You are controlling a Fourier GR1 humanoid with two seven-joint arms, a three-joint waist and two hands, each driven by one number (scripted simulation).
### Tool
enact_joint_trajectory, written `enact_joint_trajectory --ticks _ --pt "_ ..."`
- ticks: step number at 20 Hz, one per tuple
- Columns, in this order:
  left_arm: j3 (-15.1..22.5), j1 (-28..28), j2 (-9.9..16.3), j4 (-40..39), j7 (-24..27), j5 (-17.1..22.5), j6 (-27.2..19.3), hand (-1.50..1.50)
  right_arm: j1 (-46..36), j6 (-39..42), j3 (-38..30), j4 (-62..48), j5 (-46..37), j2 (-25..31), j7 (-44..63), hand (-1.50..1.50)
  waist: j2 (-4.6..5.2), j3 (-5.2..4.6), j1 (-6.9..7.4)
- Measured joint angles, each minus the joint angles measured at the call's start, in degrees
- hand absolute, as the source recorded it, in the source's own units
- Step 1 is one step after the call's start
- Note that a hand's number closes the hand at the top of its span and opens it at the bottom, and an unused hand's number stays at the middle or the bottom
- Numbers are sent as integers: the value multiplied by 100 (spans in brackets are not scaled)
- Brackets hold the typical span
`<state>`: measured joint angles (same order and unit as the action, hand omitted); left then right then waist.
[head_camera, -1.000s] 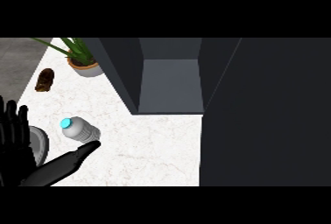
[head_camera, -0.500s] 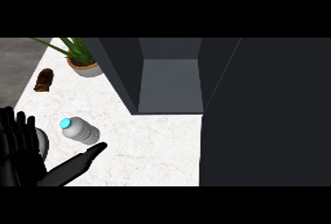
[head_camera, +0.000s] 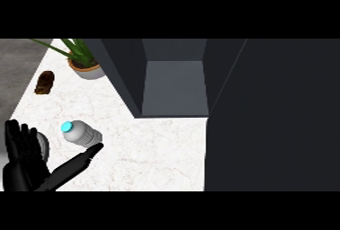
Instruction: Pick up the bottled water, place it into the cabinet and close the cabinet
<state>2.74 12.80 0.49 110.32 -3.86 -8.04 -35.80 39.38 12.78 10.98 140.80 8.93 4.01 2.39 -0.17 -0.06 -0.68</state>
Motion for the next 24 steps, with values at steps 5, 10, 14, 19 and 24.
enact_joint_trajectory --ticks 5,10,14,19,24 --pt "-569 -164 31 -921 782 765 348 -150 238 76 54 56 -60 37 -208 -150 2 -2 -9" --pt "-937 -335 -9 -1960 1706 1294 630 -150 571 193 89 94 -124 95 -474 -150 3 -3 -23" --pt "-1279 -631 -27 -2875 2453 1703 758 -150 904 350 85 120 -154 139 -785 -150 3 -3 -44" --pt "-1692 -999 4 -4027 3280 2023 996 -150 1063 476 -111 154 -143 246 -911 -150 11 -3 -38" --pt "-2036 -1360 157 -5062 3870 2417 1704 -150 1236 616 -184 132 -157 261 -1104 -150 14 -4 -43"
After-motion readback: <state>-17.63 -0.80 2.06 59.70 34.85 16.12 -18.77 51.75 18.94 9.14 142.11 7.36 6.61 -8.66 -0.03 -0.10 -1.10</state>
